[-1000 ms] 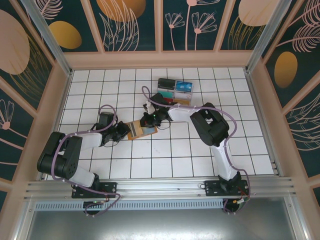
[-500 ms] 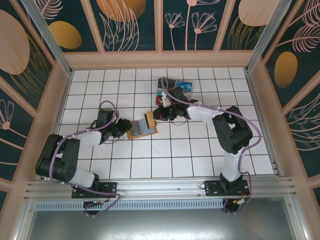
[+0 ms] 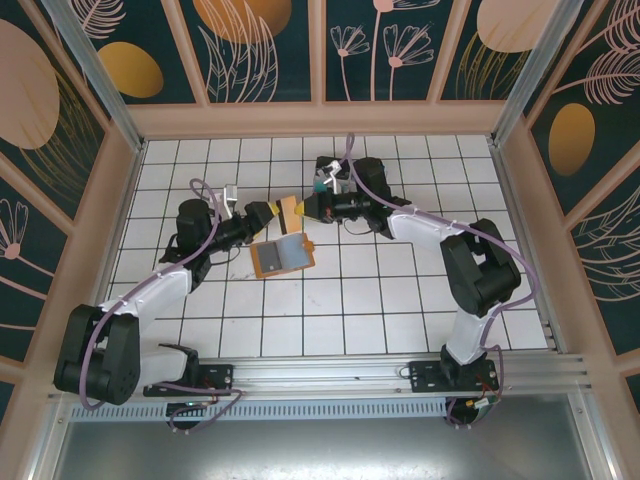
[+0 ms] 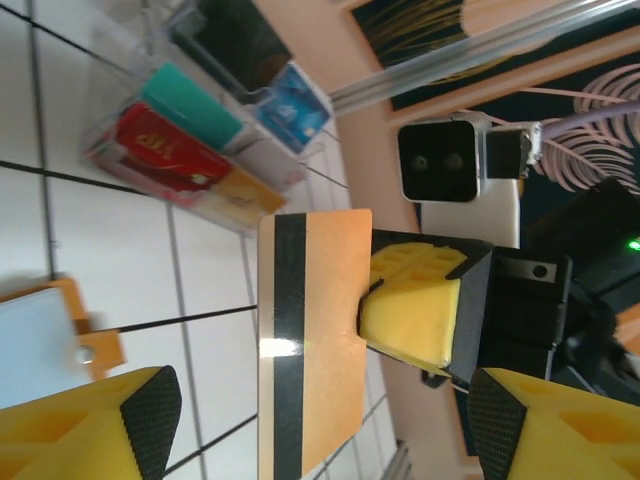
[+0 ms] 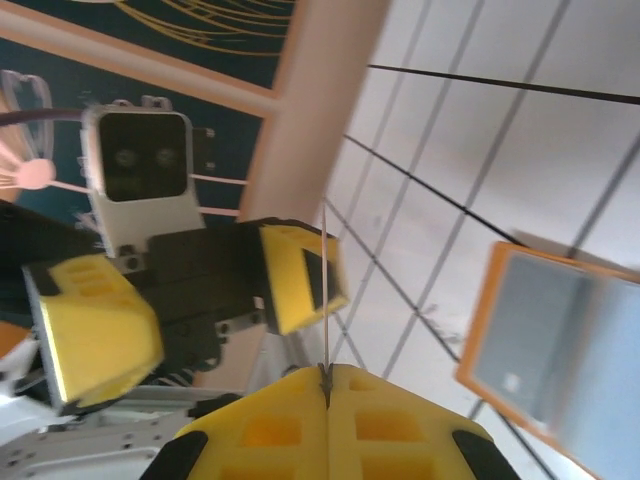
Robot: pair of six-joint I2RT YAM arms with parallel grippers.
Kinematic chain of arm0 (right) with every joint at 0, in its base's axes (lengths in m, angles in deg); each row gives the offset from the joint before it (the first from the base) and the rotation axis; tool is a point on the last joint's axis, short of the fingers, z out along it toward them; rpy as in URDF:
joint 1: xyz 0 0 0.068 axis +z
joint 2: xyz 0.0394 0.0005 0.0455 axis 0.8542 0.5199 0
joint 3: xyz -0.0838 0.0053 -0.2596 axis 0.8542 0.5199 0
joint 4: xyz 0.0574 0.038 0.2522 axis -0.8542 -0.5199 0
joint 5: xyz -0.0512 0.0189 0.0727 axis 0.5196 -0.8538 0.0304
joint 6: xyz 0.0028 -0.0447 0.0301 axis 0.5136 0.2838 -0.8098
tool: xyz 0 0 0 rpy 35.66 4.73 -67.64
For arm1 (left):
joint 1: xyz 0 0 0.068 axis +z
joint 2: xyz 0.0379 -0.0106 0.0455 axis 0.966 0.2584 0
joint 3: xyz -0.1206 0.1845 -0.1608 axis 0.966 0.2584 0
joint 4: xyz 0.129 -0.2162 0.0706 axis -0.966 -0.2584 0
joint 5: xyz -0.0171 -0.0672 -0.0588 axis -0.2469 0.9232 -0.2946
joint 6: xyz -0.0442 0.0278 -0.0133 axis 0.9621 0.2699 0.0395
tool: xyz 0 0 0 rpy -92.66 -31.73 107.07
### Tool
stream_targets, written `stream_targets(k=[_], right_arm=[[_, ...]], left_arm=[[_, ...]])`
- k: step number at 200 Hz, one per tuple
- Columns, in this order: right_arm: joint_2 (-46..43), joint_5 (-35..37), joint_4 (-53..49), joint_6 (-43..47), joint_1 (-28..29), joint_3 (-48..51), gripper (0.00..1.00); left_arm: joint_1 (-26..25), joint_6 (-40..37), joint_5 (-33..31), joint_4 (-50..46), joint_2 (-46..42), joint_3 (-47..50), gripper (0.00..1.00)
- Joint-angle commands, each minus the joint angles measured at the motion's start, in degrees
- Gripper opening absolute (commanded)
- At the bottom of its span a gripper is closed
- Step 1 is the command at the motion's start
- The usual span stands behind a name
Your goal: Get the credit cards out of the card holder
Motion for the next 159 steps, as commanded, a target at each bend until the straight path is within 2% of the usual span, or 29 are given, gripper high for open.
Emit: stream_targets(k=[1, 25, 88, 102, 126, 143, 159], right_arm=[[-1.2, -6.0, 10.4, -7.1, 0.0, 0.5, 0.0], [-1.3, -8.0, 15.2, -11.0, 0.0, 1.4, 0.0], [-1.7, -9.1, 21.2, -16.7, 0.1, 2.1, 0.0], [-1.6, -9.2, 21.4, -16.9, 0.1, 1.6, 0.12], [-1.1, -8.7, 21.4, -17.1, 1.0, 0.2, 0.21], [-0.4, -8.2, 22.0, -17.7, 1.3, -0.4, 0.21], [-0.1, -7.6, 22.5, -18.0, 1.2, -0.4, 0.15]], left_arm=[[-0.2, 4.1, 5.2, 9.2, -0.3, 0.4, 0.75], [-0.2, 7.2, 6.5, 14.7, 0.4, 0.4, 0.63], [-0.2, 11.6, 7.5, 23.0, 1.7, 0.6, 0.12], [-0.2, 12.0, 7.5, 23.8, 1.7, 0.6, 0.02], [-0.2, 12.6, 7.3, 24.5, 1.7, 0.6, 0.0], [-0.2, 12.7, 7.2, 24.6, 1.8, 0.6, 0.0], [-0.2, 12.5, 7.0, 23.8, 1.6, 0.5, 0.0]])
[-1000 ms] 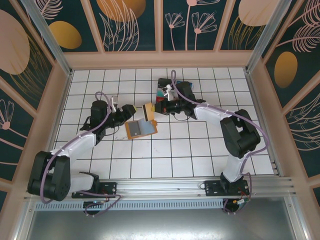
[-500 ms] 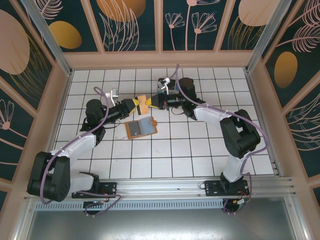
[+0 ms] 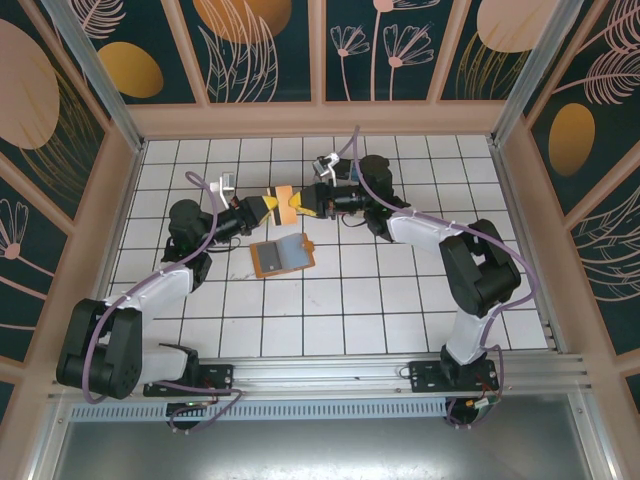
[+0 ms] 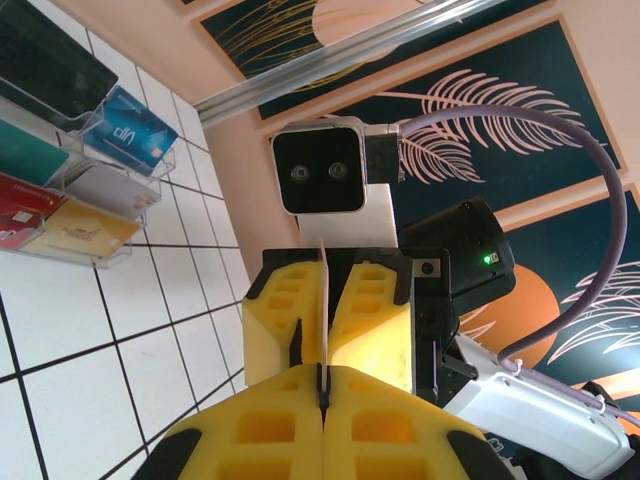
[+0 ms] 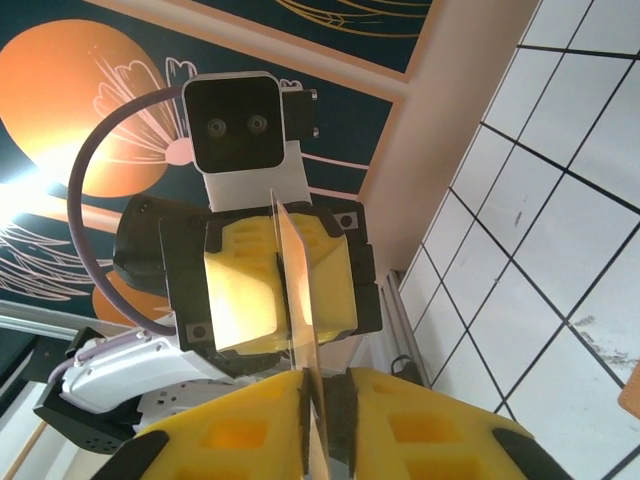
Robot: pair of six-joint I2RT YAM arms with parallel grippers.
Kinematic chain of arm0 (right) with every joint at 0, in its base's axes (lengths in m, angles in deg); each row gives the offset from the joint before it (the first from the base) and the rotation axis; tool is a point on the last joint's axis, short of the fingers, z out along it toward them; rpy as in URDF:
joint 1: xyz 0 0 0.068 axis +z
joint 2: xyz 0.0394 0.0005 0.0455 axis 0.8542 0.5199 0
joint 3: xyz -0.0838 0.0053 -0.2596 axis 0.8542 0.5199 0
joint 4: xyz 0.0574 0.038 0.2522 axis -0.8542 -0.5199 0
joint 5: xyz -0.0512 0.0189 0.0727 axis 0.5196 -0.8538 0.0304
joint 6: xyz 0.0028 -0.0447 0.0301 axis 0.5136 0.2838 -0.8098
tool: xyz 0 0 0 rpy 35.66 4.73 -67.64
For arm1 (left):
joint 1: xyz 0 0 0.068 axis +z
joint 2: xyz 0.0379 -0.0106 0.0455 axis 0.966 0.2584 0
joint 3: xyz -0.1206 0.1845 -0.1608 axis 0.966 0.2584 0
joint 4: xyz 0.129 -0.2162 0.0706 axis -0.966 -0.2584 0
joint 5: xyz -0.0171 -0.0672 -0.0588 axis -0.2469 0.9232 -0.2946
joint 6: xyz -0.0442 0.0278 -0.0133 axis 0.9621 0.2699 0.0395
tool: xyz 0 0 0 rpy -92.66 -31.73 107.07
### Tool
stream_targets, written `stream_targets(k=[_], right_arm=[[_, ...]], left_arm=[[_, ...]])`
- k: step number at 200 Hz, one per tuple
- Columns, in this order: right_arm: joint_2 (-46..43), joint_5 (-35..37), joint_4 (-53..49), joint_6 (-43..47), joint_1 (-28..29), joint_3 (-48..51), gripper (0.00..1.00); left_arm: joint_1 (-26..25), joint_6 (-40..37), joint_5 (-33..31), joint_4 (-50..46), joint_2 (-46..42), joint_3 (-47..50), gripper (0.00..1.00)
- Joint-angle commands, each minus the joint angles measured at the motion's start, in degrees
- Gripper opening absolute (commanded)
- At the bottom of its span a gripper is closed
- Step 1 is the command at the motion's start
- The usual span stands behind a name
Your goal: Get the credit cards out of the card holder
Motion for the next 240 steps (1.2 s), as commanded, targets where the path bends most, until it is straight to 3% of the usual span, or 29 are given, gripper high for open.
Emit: stream_targets(k=[1, 21, 49, 63, 76, 104, 139, 177, 240], right_arm=[[0.0, 0.3, 3.0, -1.0, 0.5, -1.7, 0.14], [0.0, 0.1, 3.8, -1.4, 0.5, -1.6, 0.13], [0.4, -0.5, 2.5, 0.0, 1.2, -3.6, 0.18], [0.9, 0.0, -0.5, 2.2, 1.6, -5.2, 0.1], [1.2, 1.3, -4.1, 5.1, 1.5, -6.3, 0.0], [-0.8, 8.4, -20.5, 19.2, -0.5, -8.7, 0.0], [-6.8, 23.9, -44.6, 41.0, -4.3, -13.8, 0.0], [-13.2, 37.4, -54.4, 55.5, -10.1, -15.5, 0.0], [-16.9, 44.4, -62.1, 75.9, -18.4, -16.8, 0.0]], left_arm=[[-0.3, 0.4, 0.8, 3.5, 0.0, -0.1, 0.0], [-0.3, 0.0, 0.4, 2.3, -0.2, -0.1, 0.01], [-0.3, -0.4, -0.3, 0.5, -0.2, -0.3, 0.05], [-0.2, -0.6, -0.7, -0.9, -0.1, -0.5, 0.09], [-0.3, -2.2, -1.7, -5.0, -0.5, -1.5, 0.19], [-0.2, -10.0, -6.9, -21.3, -1.6, -5.4, 0.63], [0.0, -20.3, -18.0, -42.7, -0.6, -12.2, 0.84], [0.5, -25.3, -29.4, -53.1, 1.0, -15.0, 0.98], [1.6, -28.7, -37.4, -59.2, 0.6, -16.7, 0.99]])
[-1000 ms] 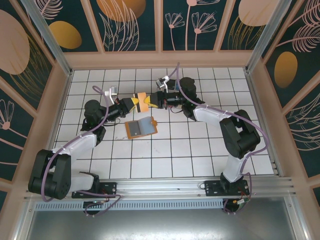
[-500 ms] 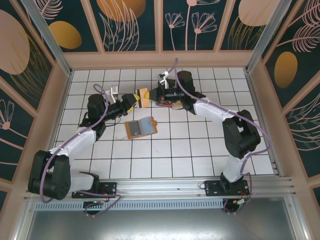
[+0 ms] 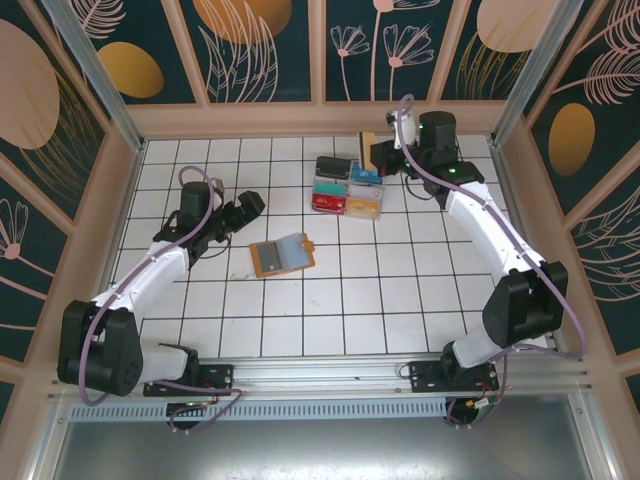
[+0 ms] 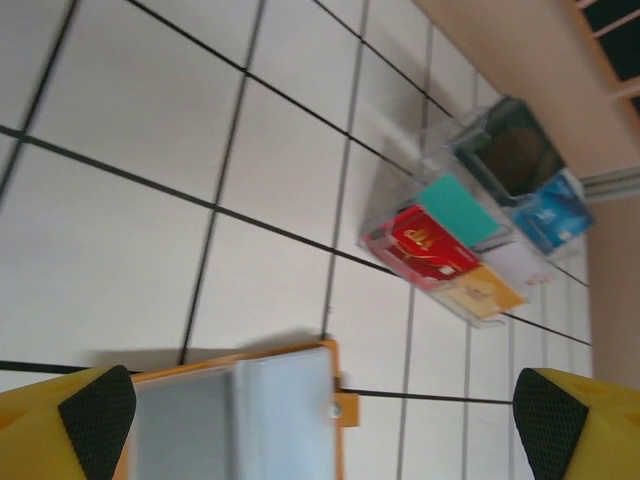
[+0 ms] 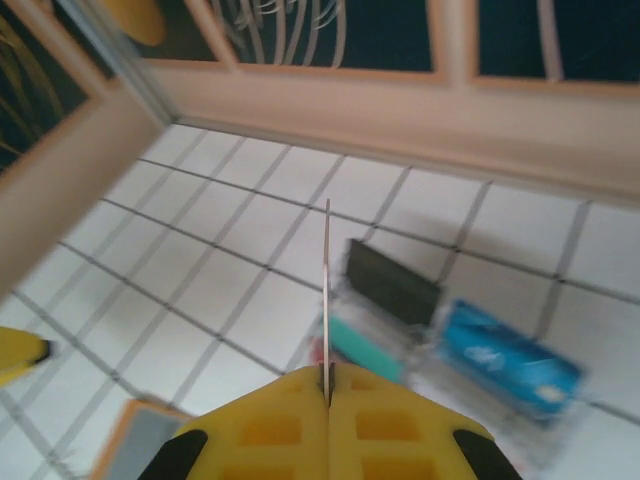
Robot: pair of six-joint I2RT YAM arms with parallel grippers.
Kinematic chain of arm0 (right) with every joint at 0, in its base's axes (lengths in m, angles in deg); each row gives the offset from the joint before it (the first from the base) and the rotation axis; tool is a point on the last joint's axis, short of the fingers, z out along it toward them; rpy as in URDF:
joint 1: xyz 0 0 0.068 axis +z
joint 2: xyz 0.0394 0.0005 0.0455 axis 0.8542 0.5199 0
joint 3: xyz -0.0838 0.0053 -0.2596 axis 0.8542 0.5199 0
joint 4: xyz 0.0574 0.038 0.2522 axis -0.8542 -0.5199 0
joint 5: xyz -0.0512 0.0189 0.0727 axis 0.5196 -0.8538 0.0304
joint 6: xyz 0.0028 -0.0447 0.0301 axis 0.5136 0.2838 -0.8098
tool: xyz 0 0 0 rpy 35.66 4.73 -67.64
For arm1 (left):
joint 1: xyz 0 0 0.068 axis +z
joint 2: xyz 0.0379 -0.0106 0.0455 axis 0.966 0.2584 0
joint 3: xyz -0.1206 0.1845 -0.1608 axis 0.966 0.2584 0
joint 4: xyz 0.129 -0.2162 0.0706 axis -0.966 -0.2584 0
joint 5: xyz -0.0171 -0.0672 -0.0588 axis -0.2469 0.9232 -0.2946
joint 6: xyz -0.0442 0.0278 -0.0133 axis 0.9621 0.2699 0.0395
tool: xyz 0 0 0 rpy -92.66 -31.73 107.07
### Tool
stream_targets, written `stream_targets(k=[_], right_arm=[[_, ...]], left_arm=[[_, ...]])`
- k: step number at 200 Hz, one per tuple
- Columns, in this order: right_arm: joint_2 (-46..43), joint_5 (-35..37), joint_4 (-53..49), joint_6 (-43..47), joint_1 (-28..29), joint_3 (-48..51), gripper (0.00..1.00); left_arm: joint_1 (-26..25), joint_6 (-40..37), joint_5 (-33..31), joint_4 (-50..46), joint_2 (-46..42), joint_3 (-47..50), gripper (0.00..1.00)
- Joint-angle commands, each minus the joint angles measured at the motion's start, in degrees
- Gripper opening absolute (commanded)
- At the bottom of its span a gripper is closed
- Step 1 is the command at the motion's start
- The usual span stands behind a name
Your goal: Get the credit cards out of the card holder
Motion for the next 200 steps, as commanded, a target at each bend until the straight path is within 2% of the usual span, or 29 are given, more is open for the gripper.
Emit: stream_targets(k=[1, 58, 95, 144, 200], right_arm=[[-1.7, 5.1, -6.2, 13.6, -2.1, -0.1, 0.0], [0.8, 6.6, -18.7, 36.5, -3.5, -1.0, 0.0], [5.9, 3.9, -28.6, 50.4, -1.7, -4.7, 0.0], [15.2, 9.4, -29.5, 55.9, 4.7, -9.2, 0.0], [26.5, 17.2, -33.6, 60.0, 6.9, -19.2, 0.0]], left_arm=[[0.5, -3.2, -4.3, -4.2, -0.2, -2.3, 0.99], [0.6, -3.2, -3.7, -4.2, -0.1, -1.4, 0.99], [0.6, -2.2, -0.6, -2.6, 0.3, -0.3, 0.99], [0.6, -0.9, 2.4, -1.0, 1.5, 0.4, 0.99], [0.7, 0.2, 3.4, -0.8, 2.3, 1.2, 0.99]])
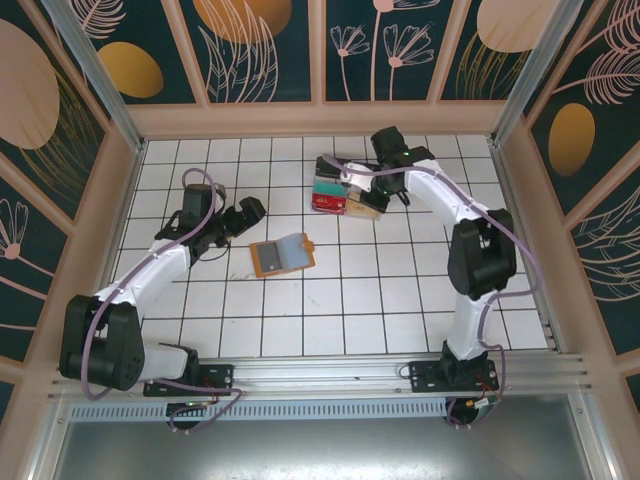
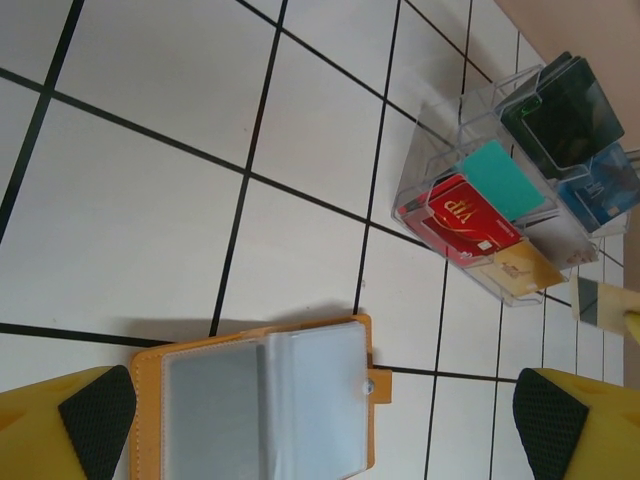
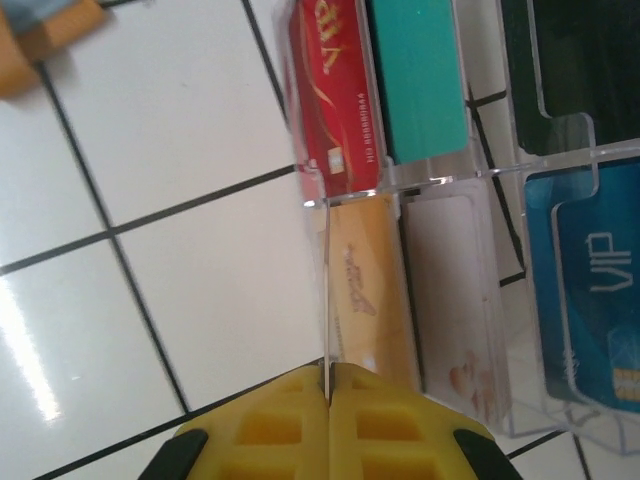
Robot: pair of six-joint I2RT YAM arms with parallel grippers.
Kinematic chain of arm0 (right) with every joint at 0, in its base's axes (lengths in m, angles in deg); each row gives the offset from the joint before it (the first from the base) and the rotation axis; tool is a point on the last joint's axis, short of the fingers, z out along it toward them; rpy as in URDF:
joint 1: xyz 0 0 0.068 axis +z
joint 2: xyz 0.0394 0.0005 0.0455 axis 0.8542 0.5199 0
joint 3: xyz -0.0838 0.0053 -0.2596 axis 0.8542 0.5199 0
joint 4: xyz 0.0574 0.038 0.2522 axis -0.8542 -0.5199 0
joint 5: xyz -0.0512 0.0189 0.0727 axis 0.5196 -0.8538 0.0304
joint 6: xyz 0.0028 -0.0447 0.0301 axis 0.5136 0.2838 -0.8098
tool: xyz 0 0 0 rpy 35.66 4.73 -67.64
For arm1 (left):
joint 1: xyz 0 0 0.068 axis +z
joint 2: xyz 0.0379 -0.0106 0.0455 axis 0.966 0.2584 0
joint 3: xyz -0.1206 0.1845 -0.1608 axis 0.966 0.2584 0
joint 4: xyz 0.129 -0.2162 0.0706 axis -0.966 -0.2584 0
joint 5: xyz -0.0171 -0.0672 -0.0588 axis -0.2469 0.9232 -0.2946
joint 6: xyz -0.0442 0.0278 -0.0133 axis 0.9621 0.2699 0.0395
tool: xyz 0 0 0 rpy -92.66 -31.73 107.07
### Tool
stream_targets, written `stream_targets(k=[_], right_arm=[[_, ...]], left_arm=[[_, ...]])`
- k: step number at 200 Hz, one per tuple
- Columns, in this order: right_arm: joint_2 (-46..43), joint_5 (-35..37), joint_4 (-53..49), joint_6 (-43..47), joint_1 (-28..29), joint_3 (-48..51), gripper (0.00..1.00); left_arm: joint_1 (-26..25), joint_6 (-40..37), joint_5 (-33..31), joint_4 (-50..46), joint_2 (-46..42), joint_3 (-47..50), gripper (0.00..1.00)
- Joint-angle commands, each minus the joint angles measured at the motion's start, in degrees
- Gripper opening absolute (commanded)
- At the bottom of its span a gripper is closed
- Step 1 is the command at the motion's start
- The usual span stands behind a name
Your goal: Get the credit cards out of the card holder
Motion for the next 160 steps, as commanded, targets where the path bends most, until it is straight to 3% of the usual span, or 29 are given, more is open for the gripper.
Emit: stream_targets(k=[1, 41, 113, 160], right_arm=[[3.7, 4.8, -4.5, 4.2, 0.7, -5.4, 0.0], [9.0, 7.0, -7.9, 6.8, 1.0, -10.8, 0.0], [11.9, 7.8, -6.7, 7.9, 1.5, -10.2, 0.0], [13.8, 7.7, -6.3, 7.4, 2.1, -11.7, 0.09]], left_arm=[[0.5, 1.0, 1.4, 1.2, 0.7, 0.9, 0.99], [0.5, 1.4, 2.1, 1.2, 0.7, 1.6, 0.99], [0.5, 1.6, 2.6, 1.3, 0.1, 2.6, 0.99], [0.5, 1.9, 3.1, 1.7, -0.2, 3.3, 0.99]])
